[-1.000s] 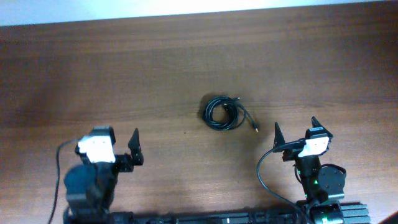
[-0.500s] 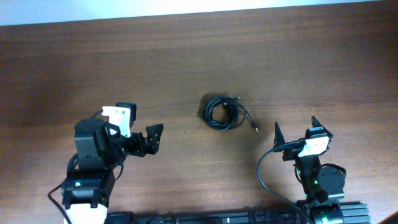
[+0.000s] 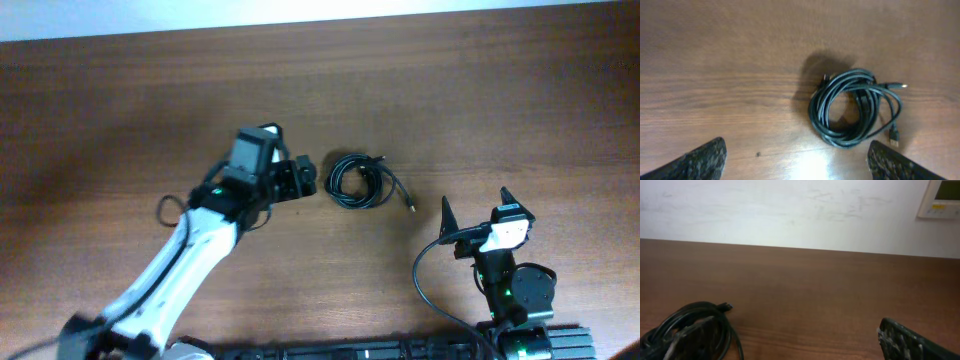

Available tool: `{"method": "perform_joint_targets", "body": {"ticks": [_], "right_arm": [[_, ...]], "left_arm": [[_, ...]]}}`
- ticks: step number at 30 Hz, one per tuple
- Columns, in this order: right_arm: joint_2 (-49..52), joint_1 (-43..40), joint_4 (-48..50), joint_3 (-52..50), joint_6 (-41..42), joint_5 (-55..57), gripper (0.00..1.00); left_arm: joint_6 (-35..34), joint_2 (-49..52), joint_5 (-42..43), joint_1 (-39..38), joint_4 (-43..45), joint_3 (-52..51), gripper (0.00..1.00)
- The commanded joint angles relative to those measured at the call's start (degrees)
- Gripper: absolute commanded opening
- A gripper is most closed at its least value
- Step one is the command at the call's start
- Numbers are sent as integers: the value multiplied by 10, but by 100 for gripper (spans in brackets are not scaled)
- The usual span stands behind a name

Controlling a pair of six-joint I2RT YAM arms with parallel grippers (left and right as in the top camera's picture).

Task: Untangle cables
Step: 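Reach the left gripper forward to the coiled black cable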

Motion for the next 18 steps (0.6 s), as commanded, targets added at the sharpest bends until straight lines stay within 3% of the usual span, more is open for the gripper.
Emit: {"method": "perform_joint_targets", "body": {"ticks": [1,5,18], "right_arm": [[-4,4,0,-5,1,4,100],[-4,4,0,-5,1,4,100],[-4,4,0,-5,1,5,100]], "left_arm": [[-45,81,45,-55,57,6,93],[-45,131,47,-106,104,6,95],[-66,150,0,-135,125,6,95]]}}
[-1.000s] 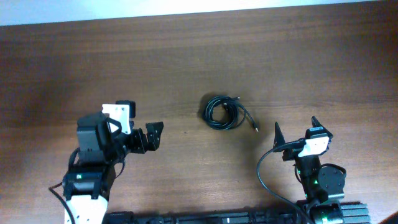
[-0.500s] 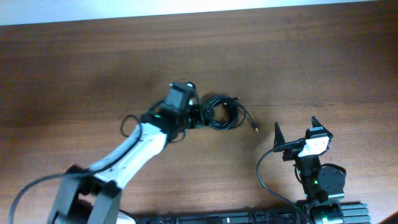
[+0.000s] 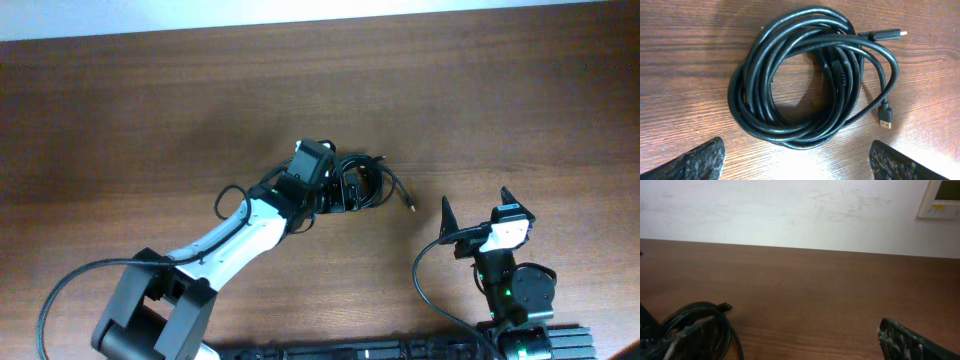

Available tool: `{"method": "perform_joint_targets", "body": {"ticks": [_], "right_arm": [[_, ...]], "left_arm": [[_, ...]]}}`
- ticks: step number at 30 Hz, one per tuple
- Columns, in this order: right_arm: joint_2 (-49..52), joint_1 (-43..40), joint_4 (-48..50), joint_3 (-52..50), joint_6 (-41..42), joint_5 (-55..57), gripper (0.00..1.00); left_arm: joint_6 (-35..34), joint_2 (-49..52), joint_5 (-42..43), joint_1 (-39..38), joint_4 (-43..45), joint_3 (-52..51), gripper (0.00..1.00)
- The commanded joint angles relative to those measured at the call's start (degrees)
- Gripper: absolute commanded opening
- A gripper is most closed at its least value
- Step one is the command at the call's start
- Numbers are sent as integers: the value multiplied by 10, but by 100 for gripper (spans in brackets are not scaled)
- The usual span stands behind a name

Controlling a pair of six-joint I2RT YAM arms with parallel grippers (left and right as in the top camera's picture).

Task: Untangle cables
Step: 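Reach the left gripper forward to the coiled black cable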

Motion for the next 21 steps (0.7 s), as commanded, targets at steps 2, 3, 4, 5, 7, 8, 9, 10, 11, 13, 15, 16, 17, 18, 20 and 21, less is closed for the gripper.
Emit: {"method": "perform_joint_targets", "body": {"ticks": [2,3,4,5,7,8,9,10,11,13,15,16,17,18,20,21], "right_arm": [[-4,4,-1,-5,1,5,100],[-4,4,-1,-5,1,5,100],[-4,4,-1,-5,1,5,99],[-4,4,-1,-5,1,5,100],[-4,4,-1,-5,1,5,100],[-4,4,-1,-5,1,5,99],[-4,4,-1,-5,1,5,100],[-4,4,-1,-5,1,5,100],[-4,4,-1,-5,1,5,100],[-4,4,-1,-5,1,5,100],[-4,4,-1,-5,1,5,100],[-4,4,-1,-5,1,5,100],[-4,4,-1,-5,1,5,100],[-4,4,-1,-5,1,5,100],[-4,4,-1,-5,1,5,100],[-4,4,-1,-5,1,5,100]], "left_arm": [[-21,31,-26,-42,37,6,95],[-21,43,-26,-52,62,6,95],[-21,54,-26,-57,83,6,95],[-26,62,-30,-58,97,6,95],[-33,91,-40,-58,149,6,94],[-40,111,-41,-58,168,6,89],[-40,128,-54,-58,171,6,87],[-48,137,-78,-58,171,6,86],[-60,139,-91,-57,172,6,85],[-63,139,-141,-57,192,6,66],[-63,139,-187,-57,213,6,59],[-63,140,-200,-58,219,6,45],[-63,144,-204,-58,221,6,28],[-63,156,-204,-58,223,6,5],[-63,160,-204,-57,229,6,0],[-63,144,-206,-50,217,6,0]]}}
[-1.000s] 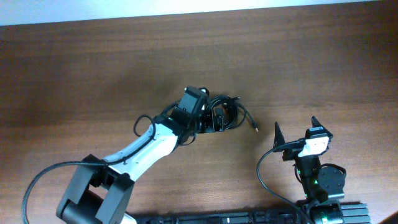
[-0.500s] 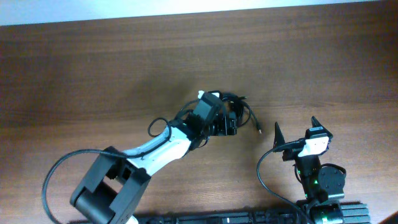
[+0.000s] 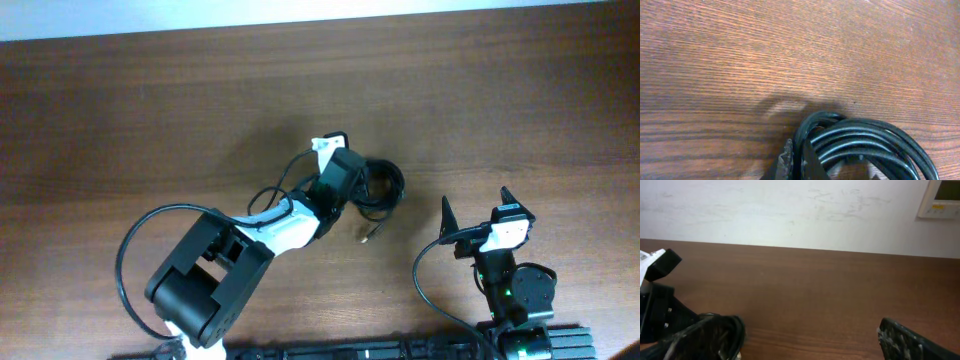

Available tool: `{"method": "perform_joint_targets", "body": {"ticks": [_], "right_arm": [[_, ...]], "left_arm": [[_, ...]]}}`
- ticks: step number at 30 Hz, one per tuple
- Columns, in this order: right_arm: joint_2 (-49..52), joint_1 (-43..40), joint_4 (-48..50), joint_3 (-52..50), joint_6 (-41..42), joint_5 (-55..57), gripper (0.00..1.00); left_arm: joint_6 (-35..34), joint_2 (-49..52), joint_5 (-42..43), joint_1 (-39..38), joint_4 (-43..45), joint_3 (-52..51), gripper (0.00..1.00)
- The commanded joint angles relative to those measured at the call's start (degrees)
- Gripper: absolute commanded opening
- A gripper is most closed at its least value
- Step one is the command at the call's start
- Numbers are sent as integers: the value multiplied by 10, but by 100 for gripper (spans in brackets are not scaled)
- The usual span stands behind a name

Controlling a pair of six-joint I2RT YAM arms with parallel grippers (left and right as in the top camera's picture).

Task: Untangle cables
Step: 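Reach the left gripper forward to the coiled black cable, then grasp the cable coil with the left gripper and lift it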

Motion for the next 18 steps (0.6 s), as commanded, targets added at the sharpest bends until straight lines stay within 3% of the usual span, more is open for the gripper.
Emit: {"method": "perform_joint_targets", "body": {"ticks": [1,5,7,10,11,12,13,14,16,18], "right_arm": [[-4,4,-1,-5,1,5,100],[-4,4,-1,-5,1,5,100],[-4,4,-1,-5,1,5,100],[-4,4,-1,-5,1,5,100],[-4,4,-1,-5,1,5,100],[-4,4,-1,-5,1,5,100],[-4,4,-1,-5,1,5,99],[-4,4,-1,-5,1,5,100],[-4,4,-1,-5,1,5,100],[-4,4,-1,-5,1,5,99]], "left_arm": [[3,-18,-17,18,-49,-4,0],[-1,-125,-71,67,-226,-4,0],[-70,-173,-71,89,-341,-4,0],[-91,-176,-67,86,-359,-4,0],[-91,-176,-69,86,-360,-4,16],[-91,-176,-69,86,-363,-4,40],[-90,-176,-69,88,-385,-4,82],[-90,-176,-69,90,-397,-4,87],[-90,-175,-56,90,-421,-6,85],[-72,-166,3,90,-438,-7,77]]}}
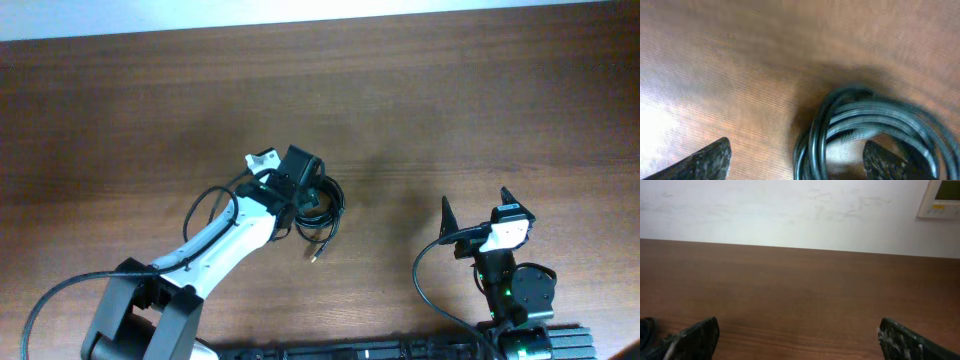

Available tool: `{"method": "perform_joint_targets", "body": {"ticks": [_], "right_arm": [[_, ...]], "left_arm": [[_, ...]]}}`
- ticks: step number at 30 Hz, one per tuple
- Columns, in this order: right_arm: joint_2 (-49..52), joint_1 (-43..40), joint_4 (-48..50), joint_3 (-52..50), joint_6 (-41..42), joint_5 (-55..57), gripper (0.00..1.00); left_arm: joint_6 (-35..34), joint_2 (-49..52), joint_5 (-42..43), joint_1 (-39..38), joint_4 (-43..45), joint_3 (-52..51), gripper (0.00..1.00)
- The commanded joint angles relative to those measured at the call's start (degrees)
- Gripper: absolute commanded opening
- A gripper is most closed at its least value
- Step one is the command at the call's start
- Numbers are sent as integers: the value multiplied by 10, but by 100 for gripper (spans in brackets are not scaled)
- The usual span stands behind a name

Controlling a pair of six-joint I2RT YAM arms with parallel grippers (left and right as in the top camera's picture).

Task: Untangle cables
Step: 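Grasp the cable coil with the left gripper and lift it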

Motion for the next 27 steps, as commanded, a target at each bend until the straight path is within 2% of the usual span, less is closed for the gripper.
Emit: {"method": "perform_joint_targets", "body": {"ticks": [1,3,5,6,9,14,19,20,23,25,27], "right_arm": [[-4,4,-1,-4,1,5,100],[-4,4,-1,-4,1,5,100],[-4,4,-1,-4,1,5,99],[-4,4,-1,-4,1,5,100],[-4,4,-1,-4,1,5,99],[-4,4,-1,-4,1,5,100],[-4,4,-1,-4,1,5,100],[-4,4,-1,-4,1,5,100],[-4,4,-1,-4,1,5,100],[-4,4,-1,-4,1,5,100],[-4,4,-1,-4,1,5,100]], "left_arm": [[21,10,52,2,-14,-3,70],[21,51,66,3,4,-3,47],[30,54,70,4,9,-3,33],[57,54,77,4,15,-3,2],[214,54,87,4,18,-3,0],[229,24,85,4,6,-2,0],[289,-56,82,5,-7,-2,0],[274,-79,81,11,-5,-2,0],[127,-147,81,52,-8,-2,0],[63,-155,86,63,-8,-2,0],[-64,-155,96,64,-24,-2,0]]}}
